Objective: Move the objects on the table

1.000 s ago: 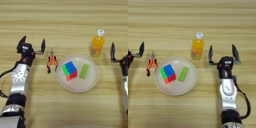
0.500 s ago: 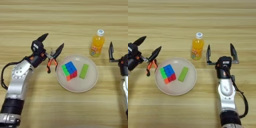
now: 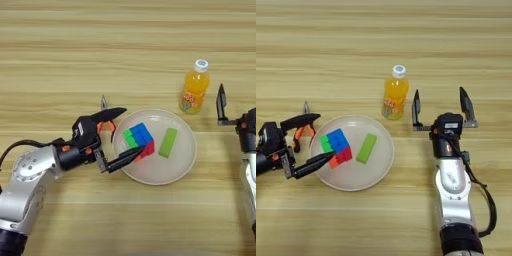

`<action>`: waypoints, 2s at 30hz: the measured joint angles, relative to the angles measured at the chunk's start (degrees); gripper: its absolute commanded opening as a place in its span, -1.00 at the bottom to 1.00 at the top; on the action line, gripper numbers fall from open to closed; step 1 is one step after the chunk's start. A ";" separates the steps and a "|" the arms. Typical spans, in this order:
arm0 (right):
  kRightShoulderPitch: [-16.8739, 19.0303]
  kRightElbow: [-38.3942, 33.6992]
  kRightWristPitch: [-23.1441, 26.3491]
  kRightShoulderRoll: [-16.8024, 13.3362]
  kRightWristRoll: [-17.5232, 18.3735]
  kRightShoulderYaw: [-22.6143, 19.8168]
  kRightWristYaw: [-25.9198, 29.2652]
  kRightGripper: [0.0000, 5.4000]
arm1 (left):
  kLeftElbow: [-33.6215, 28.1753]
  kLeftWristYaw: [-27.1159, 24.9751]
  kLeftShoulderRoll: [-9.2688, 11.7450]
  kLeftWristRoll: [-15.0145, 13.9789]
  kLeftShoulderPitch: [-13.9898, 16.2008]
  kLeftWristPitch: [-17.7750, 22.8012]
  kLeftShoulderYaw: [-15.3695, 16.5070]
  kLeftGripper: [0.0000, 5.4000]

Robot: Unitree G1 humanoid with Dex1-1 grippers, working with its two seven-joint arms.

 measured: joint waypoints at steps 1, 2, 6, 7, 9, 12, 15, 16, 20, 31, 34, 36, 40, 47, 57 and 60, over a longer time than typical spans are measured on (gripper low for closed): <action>0.07 -0.20 0.16 0.00 0.00 0.05 -0.05 0.99 | 0.22 0.05 0.00 0.80 0.02 -0.02 -0.37 1.00; 0.11 -0.27 0.38 0.00 0.00 0.09 -0.14 0.99 | 0.61 0.10 0.00 1.31 0.04 -0.09 -0.70 1.00; 0.34 -0.69 0.66 0.00 0.00 0.22 -0.61 0.99 | 3.04 0.78 -0.28 4.67 0.17 -0.66 -2.27 1.00; 0.34 -0.74 0.66 0.00 0.00 0.24 -0.74 0.99 | 3.55 0.99 -0.38 5.18 0.17 -0.75 -2.47 1.00; 0.35 -0.75 0.71 0.00 0.00 0.32 -0.81 0.99 | 4.57 1.36 -0.73 5.58 0.07 -1.16 -2.60 1.00; 0.38 -0.76 0.73 0.00 0.00 0.46 -0.84 0.99 | 6.21 2.07 -0.94 6.90 -0.29 -1.52 -2.72 1.00; 0.41 -0.78 0.74 0.00 0.00 0.48 -0.87 0.99 | 7.85 2.31 -1.22 7.65 -0.54 -1.82 -3.22 1.00; 0.42 -0.79 0.74 -0.01 -0.01 0.48 -0.87 0.99 | 8.11 2.35 -1.39 7.77 -0.57 -1.93 -3.36 1.00; 0.48 -0.80 0.74 -0.01 0.00 0.49 -0.87 0.99 | 9.03 2.64 -2.15 8.37 -0.84 -2.69 -3.82 1.00; 0.58 -0.83 0.73 -0.01 -0.01 0.56 -0.87 0.99 | 10.75 3.33 -2.69 9.62 -1.56 -3.33 -3.87 1.00; 0.58 -0.83 0.73 -0.01 -0.05 0.60 -0.88 0.99 | 11.39 3.51 -2.95 9.72 -1.73 -3.62 -3.88 1.00; 0.58 -0.83 0.73 -0.01 -0.14 0.62 -0.89 0.99 | 11.88 3.90 -3.03 9.78 -1.90 -3.75 -3.89 1.00; 0.59 -0.83 0.73 0.00 -0.17 0.66 -0.90 0.99 | 12.36 4.52 -3.14 9.79 -2.07 -3.79 -3.86 1.00; 0.61 -0.83 0.73 0.00 -0.20 0.69 -0.91 0.99 | 13.53 5.78 -3.23 10.65 -2.66 -3.87 -3.86 1.00; 0.61 -0.83 0.73 0.00 -0.42 0.77 -0.94 0.99 | 14.19 5.86 -3.37 10.78 -2.87 -3.90 -3.86 1.00; 0.61 -0.83 0.73 0.01 -0.43 0.81 -0.95 1.00 | 14.27 5.81 -3.38 10.79 -3.00 -3.90 -3.86 0.92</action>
